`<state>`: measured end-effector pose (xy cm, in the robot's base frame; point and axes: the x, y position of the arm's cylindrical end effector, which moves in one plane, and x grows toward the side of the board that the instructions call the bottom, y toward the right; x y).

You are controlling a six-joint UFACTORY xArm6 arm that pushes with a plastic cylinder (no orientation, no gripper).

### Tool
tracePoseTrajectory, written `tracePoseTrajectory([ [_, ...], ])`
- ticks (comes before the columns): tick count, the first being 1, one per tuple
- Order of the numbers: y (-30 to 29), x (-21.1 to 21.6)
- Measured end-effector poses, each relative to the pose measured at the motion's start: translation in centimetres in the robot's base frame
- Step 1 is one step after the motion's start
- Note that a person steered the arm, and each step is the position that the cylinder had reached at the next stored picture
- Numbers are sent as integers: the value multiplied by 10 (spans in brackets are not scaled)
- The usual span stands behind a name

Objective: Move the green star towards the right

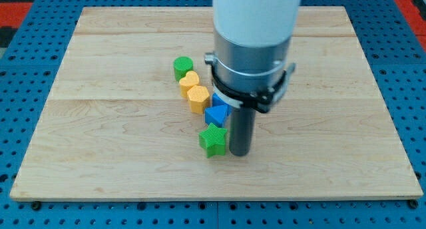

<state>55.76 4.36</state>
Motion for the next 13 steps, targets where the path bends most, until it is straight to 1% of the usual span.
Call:
tracePoseTrajectory([
  [1, 20, 31],
  [2, 15, 33],
  [3, -52, 57],
  [4, -88, 60],
  [5, -109, 33],
  [6, -111, -1],
  [7, -100, -28],
  [8, -64, -31],
  [9, -31, -24],
  [11, -22, 17],
  [12, -30, 7],
  [13, -26, -11],
])
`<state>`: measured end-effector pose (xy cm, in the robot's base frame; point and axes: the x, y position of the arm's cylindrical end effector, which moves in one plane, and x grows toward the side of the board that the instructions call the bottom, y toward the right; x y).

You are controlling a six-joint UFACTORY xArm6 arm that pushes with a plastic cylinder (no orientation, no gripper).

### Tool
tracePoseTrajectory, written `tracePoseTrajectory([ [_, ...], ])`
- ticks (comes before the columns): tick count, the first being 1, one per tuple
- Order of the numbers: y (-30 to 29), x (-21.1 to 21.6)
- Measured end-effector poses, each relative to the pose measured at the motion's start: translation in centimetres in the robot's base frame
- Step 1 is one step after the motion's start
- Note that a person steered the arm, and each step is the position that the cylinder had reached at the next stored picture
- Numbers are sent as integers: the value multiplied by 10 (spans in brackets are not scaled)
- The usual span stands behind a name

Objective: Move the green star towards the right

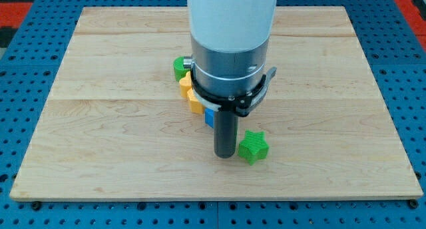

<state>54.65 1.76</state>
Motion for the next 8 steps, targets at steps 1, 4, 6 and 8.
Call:
tracePoseTrajectory([
  [1, 33, 9],
  [4, 66, 10],
  [6, 88, -12],
  [8, 127, -22],
])
